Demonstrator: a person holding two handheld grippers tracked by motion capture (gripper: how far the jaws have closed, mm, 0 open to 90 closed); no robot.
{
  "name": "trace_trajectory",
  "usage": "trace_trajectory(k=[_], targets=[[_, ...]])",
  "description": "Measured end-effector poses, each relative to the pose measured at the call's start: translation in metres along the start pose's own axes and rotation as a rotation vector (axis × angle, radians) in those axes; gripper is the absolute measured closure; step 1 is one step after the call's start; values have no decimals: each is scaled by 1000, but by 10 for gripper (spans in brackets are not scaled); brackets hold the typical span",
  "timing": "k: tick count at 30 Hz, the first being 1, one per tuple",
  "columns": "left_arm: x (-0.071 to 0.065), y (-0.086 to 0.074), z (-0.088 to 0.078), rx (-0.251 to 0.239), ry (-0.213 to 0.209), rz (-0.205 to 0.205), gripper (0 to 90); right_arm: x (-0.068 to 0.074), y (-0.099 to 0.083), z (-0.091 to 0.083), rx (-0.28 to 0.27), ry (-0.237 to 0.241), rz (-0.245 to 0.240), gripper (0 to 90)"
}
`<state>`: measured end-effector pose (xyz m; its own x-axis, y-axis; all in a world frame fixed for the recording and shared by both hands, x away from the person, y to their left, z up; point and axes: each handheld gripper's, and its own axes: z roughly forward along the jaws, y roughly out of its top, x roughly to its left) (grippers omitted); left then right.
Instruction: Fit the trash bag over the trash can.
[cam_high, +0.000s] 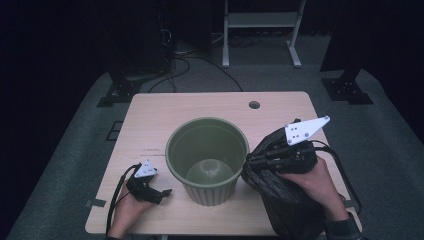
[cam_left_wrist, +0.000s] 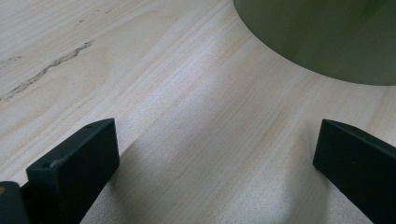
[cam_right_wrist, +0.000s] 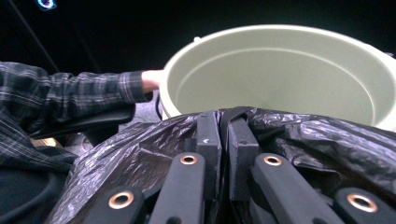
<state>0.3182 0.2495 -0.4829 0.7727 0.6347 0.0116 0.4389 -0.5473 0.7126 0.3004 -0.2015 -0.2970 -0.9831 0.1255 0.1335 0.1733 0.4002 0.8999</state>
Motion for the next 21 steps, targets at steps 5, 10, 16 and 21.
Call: trace_trajectory(k=[5,10,16,21], targets=[[0,0,0,-2,1,0,0,1,14,3,-10,32,-17,850],[0,0,0,-2,0,0,0,-1,27,13,-1,52,-29,845],[0,0,0,-2,0,0,0,-5,42,28,9,80,-39,844],[0,0,0,-2,1,0,0,-7,52,41,25,88,-45,839]])
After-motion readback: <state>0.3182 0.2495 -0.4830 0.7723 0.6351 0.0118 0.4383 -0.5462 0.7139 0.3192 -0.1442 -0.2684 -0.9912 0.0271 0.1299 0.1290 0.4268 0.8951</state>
